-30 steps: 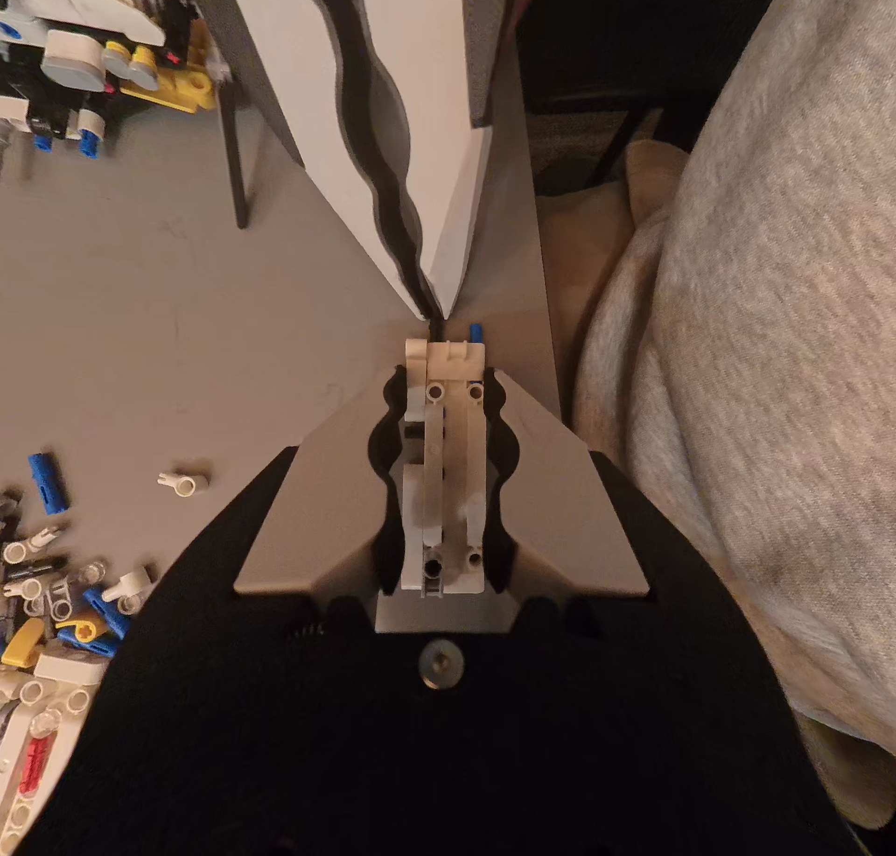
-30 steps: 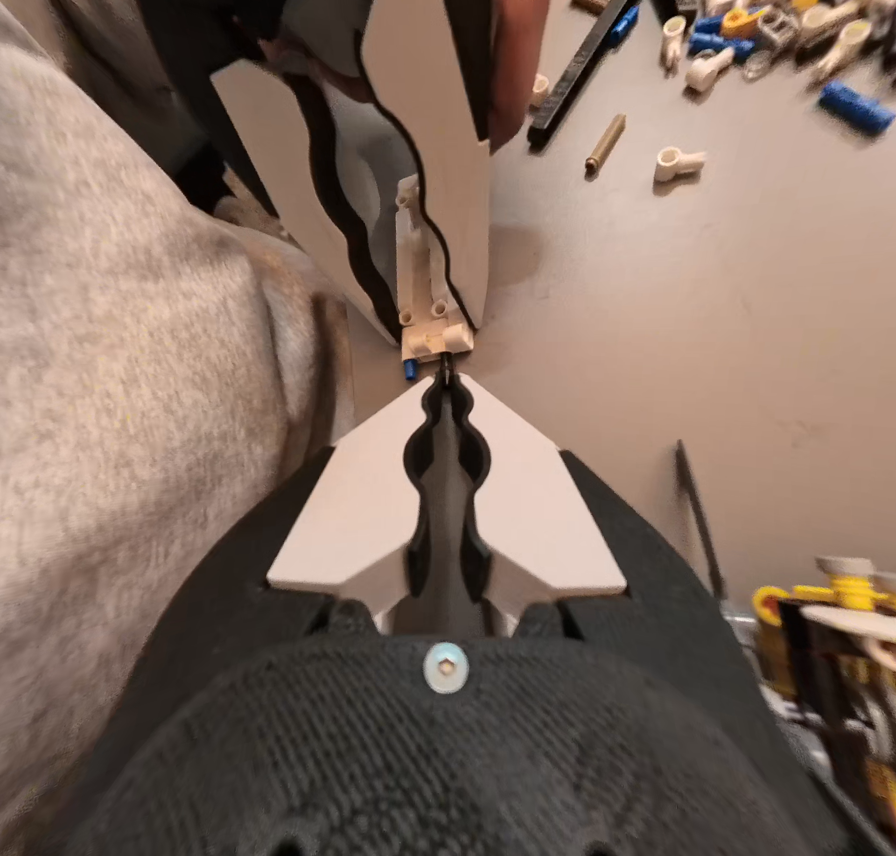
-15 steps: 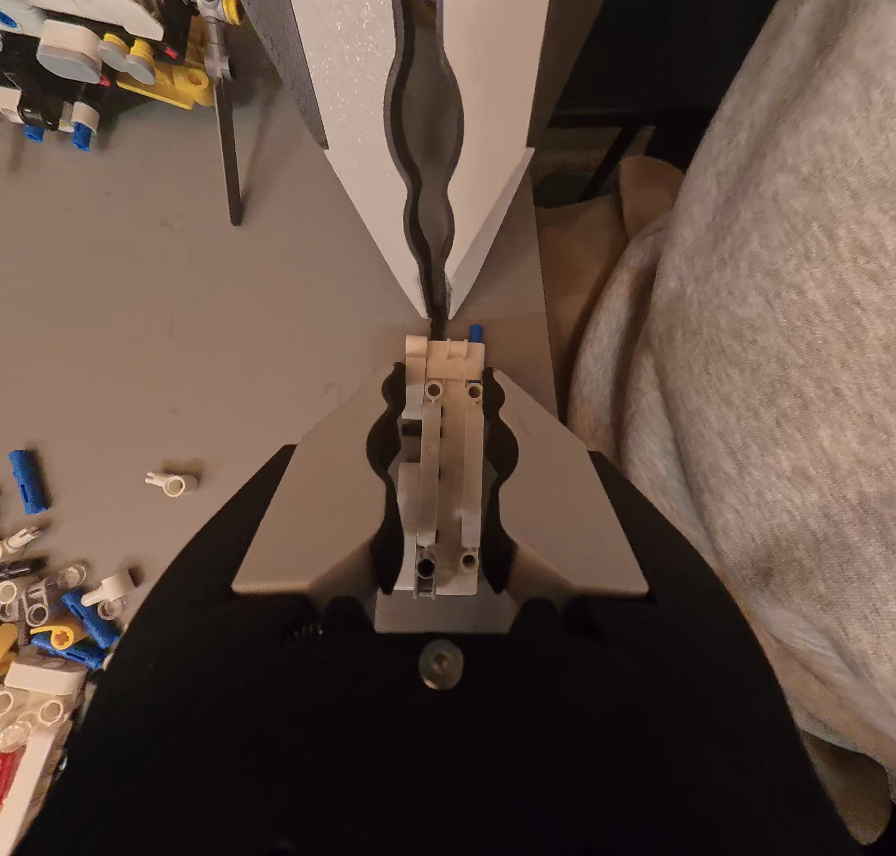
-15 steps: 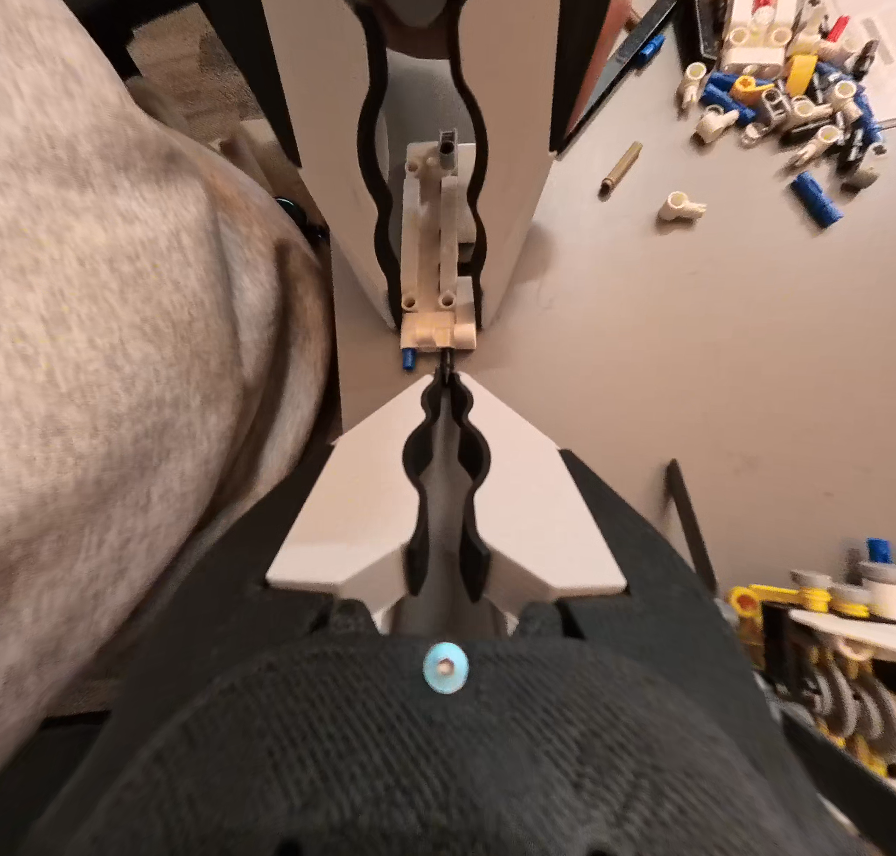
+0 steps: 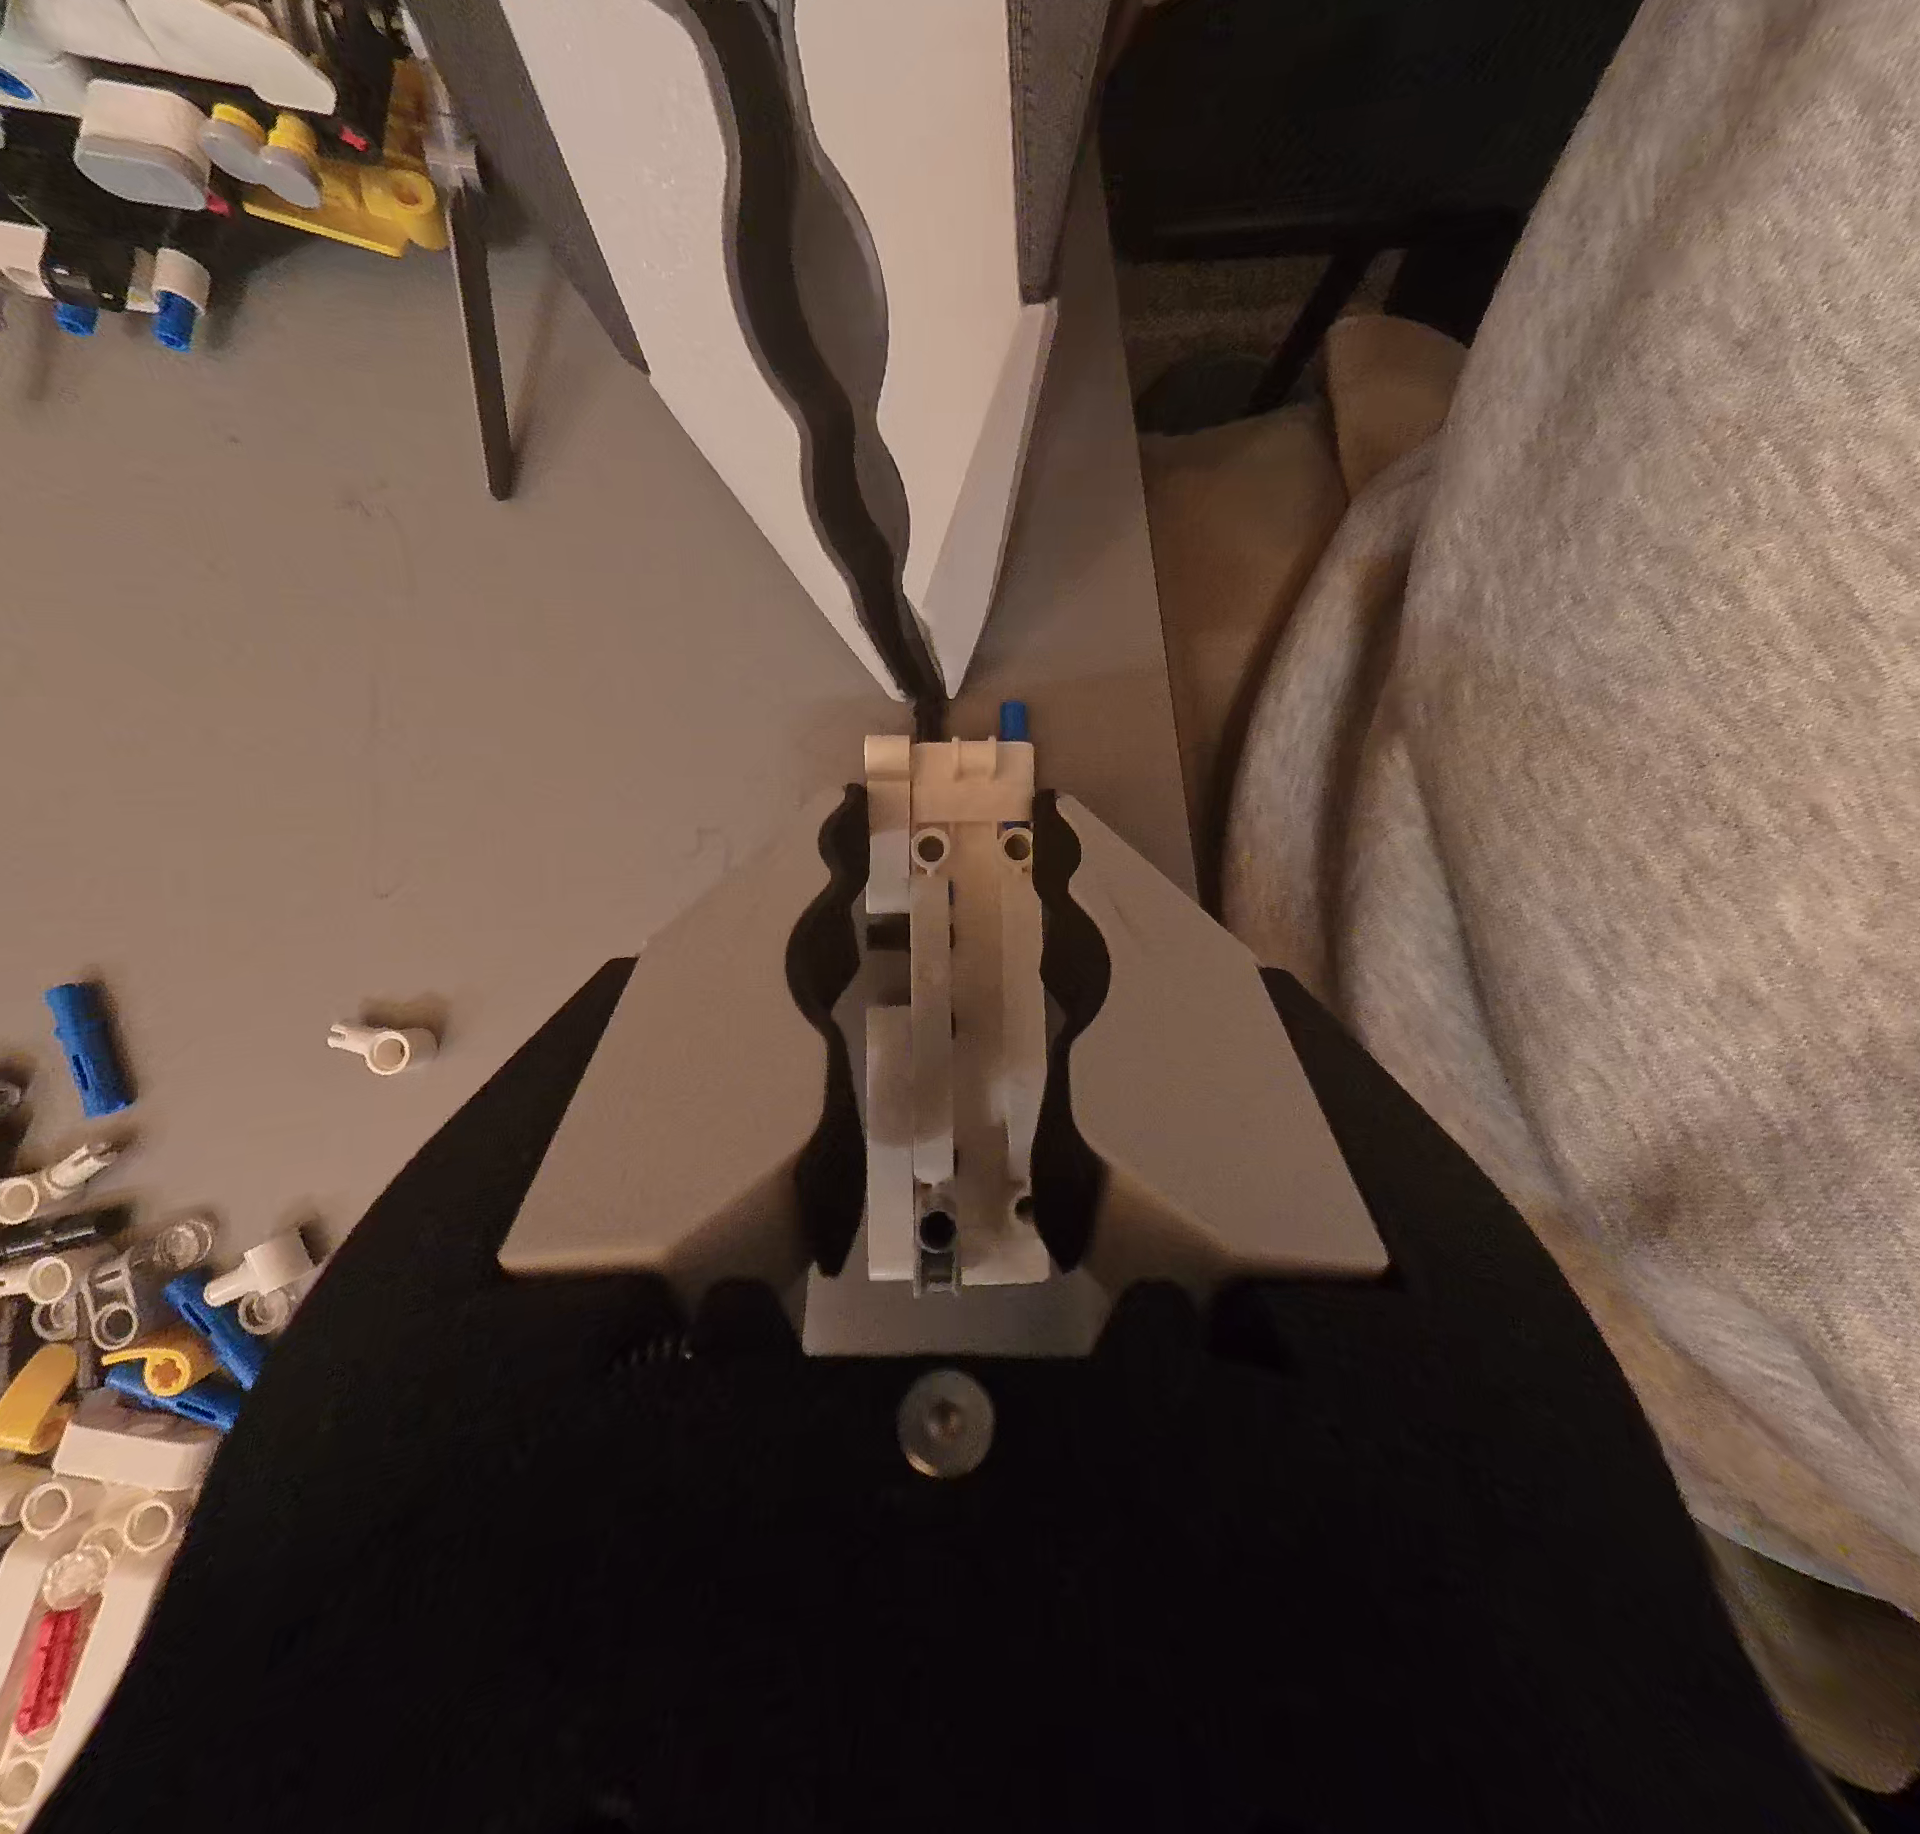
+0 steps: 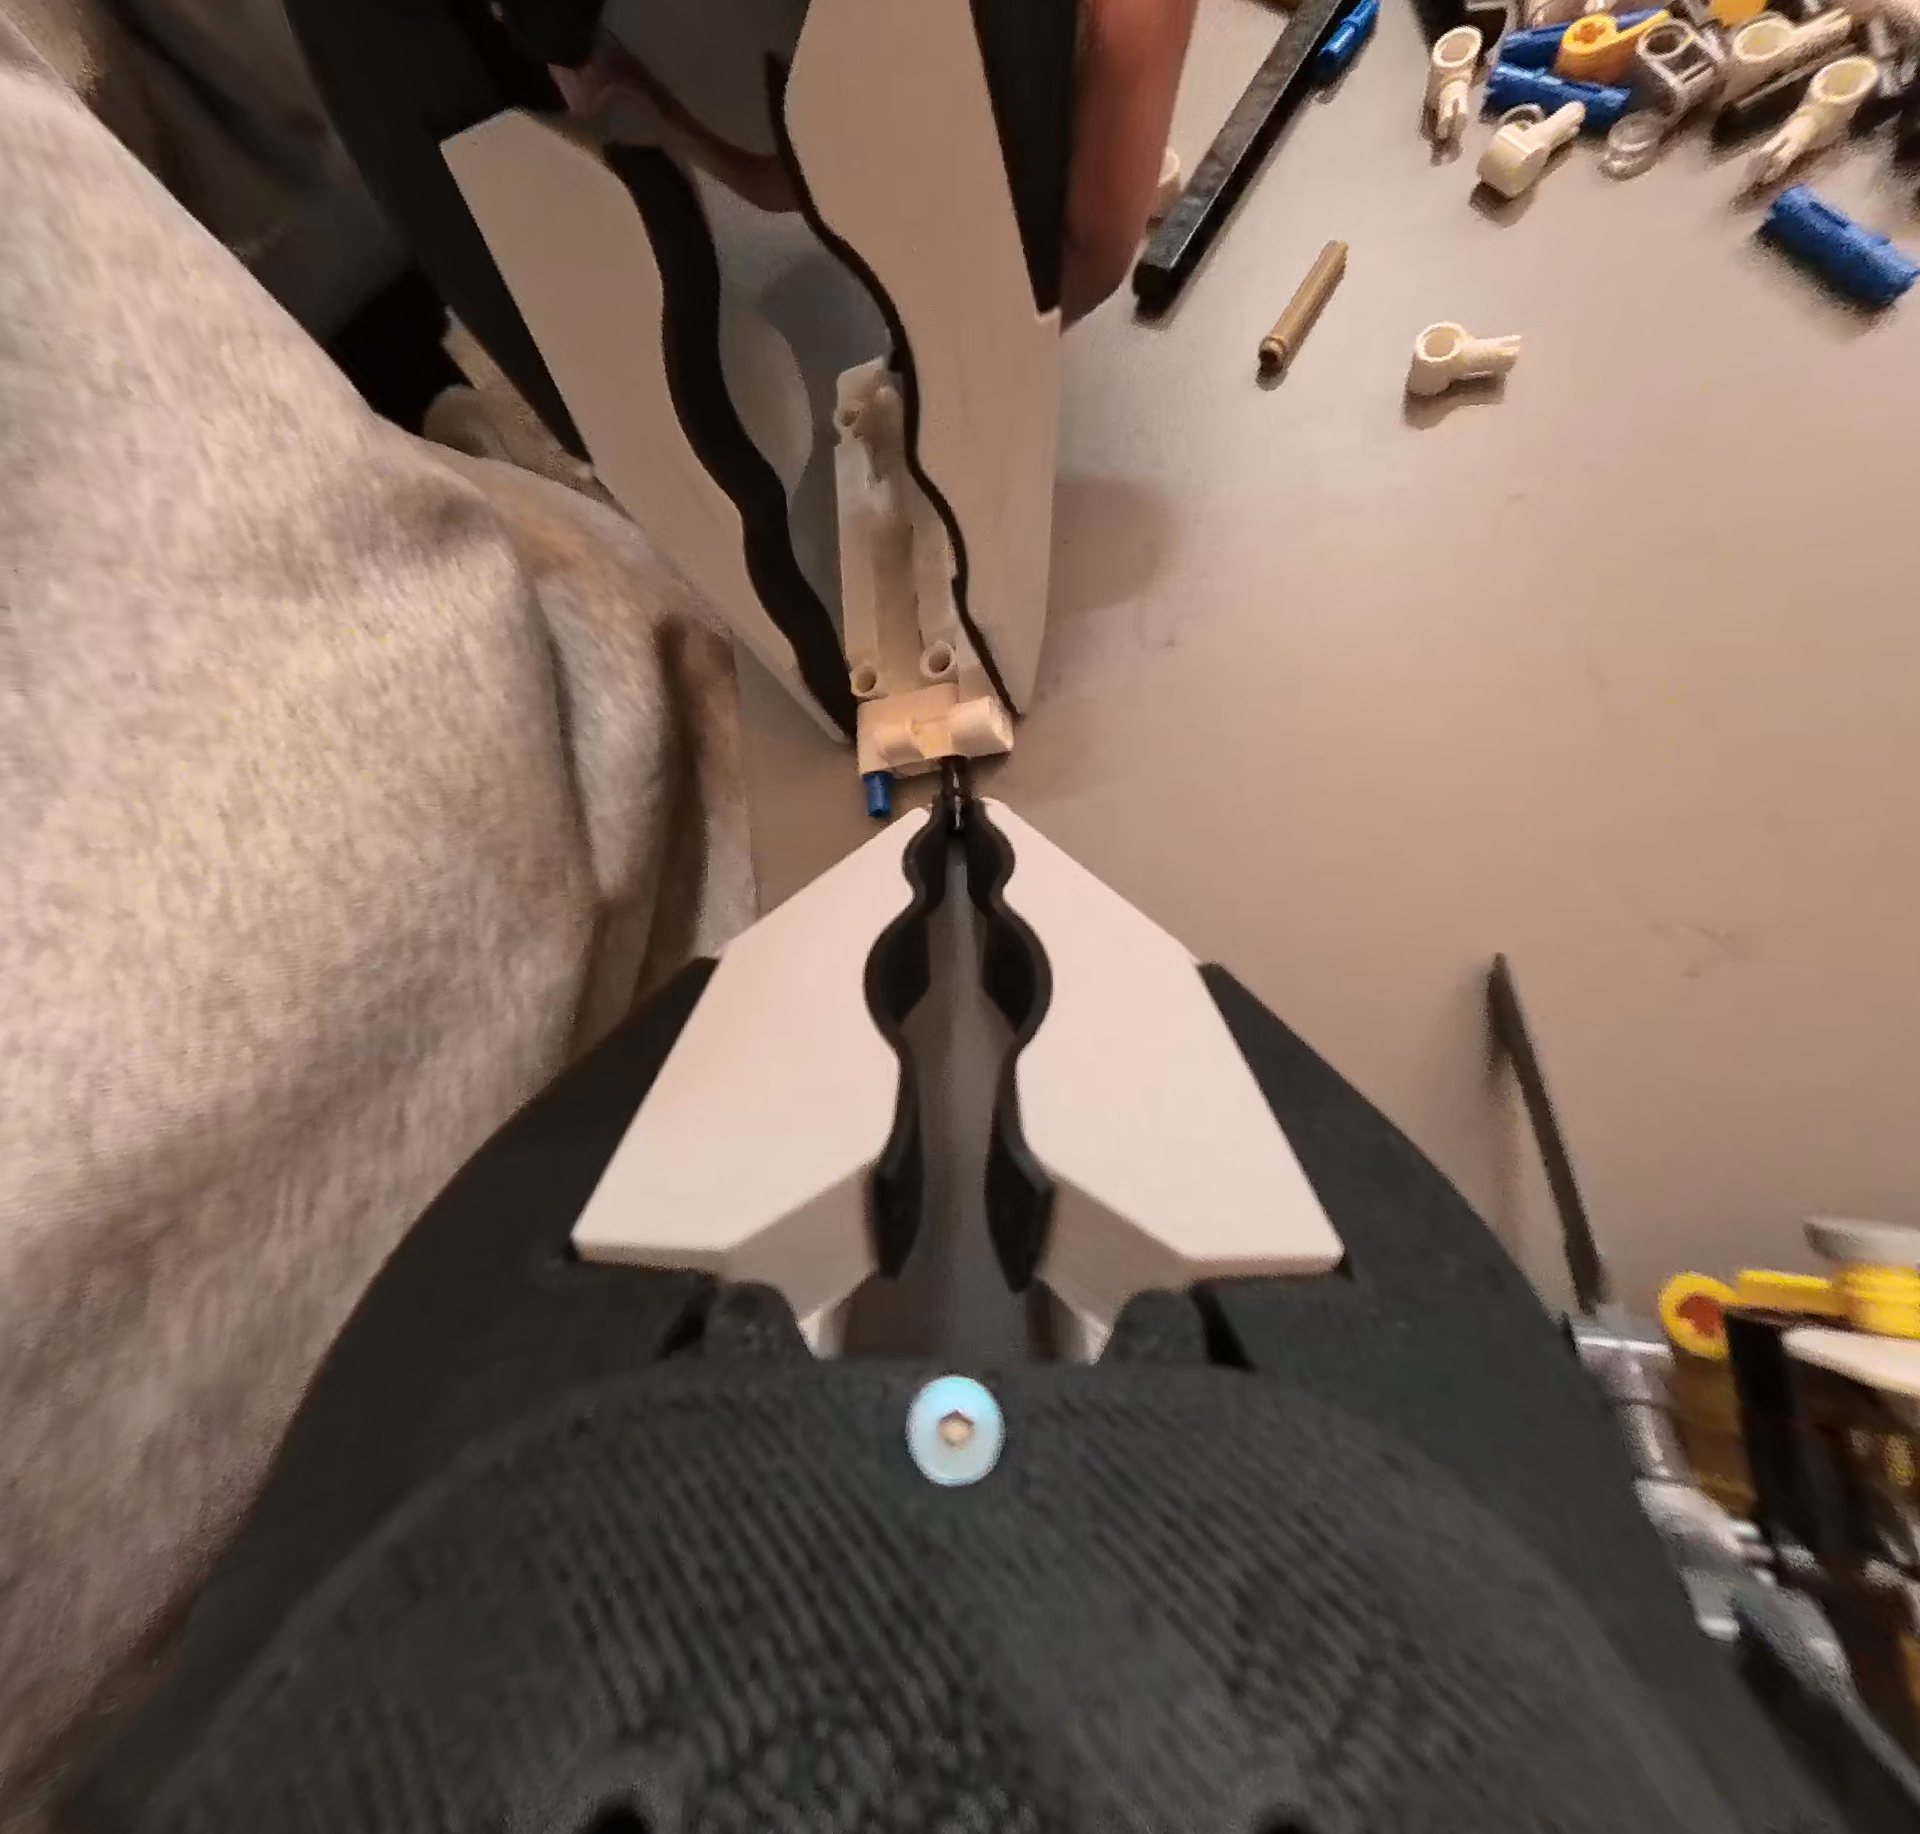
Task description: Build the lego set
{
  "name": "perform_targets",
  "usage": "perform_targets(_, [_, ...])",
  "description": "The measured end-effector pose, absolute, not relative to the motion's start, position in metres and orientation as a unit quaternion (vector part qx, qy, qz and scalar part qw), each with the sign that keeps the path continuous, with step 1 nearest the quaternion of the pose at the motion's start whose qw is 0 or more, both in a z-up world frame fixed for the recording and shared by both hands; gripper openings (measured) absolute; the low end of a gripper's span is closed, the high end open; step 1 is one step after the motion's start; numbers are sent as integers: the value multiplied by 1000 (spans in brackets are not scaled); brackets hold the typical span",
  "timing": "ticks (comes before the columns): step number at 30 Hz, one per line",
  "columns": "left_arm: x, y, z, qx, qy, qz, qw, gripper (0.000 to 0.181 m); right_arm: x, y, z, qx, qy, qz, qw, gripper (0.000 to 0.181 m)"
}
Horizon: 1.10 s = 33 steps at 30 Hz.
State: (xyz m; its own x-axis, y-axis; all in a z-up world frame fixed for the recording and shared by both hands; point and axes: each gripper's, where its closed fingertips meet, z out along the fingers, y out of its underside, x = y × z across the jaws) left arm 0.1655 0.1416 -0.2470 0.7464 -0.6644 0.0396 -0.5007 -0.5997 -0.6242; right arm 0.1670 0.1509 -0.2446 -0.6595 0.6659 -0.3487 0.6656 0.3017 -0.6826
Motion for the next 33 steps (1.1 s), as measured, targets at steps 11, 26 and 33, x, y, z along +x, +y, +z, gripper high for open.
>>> perform_targets(11, [166,141,-247,-883,329,-140,304,29,166,150,-245,-344,-845,402,70,1])
perform_targets(26, [165,142,-247,-880,336,-137,307,30,165,149,-245,-358,-834,417,46,1])
perform_targets(33, [165,142,-247,-879,335,-138,311,30,164,148,-245,-369,-827,423,23,0])
